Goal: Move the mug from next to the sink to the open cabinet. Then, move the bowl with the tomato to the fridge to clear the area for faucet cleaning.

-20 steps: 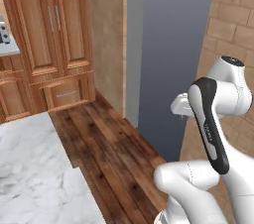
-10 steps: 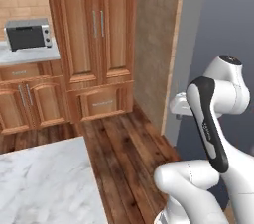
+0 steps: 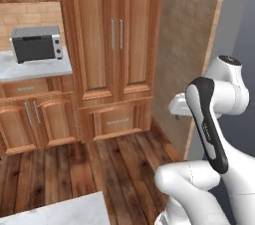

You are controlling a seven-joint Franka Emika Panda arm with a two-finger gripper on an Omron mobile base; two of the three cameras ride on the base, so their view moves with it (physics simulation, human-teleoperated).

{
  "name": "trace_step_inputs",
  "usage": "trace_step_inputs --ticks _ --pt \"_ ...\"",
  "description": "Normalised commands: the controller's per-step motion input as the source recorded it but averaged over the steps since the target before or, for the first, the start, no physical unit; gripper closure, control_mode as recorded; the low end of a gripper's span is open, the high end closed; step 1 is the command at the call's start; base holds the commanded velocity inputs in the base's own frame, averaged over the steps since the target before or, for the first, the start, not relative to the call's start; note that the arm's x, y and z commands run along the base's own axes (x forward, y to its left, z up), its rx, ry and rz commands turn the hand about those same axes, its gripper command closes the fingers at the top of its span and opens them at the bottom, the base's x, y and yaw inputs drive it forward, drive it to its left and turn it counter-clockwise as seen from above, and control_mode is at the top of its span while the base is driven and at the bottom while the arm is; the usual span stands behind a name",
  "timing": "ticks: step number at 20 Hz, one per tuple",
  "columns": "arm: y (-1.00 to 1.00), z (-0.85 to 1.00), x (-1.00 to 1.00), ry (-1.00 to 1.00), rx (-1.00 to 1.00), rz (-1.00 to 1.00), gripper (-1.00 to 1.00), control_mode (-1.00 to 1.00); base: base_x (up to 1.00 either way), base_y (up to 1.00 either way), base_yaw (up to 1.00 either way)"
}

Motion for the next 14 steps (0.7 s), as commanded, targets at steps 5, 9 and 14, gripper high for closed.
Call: trace_step_inputs --ticks 5,9,14 --pt "0.0 0.0 0.0 0.0 0.0 0.0 -1.0 1.0 1.0 0.01 0.0" --pt "0.0 0.0 0.0 0.0 0.0 0.0 -1.0 1.0 1.0 0.15 0.01" --pt "0.0 0.0 0.0 0.0 0.0 0.0 -1.0 1.0 1.0 0.2 0.35"
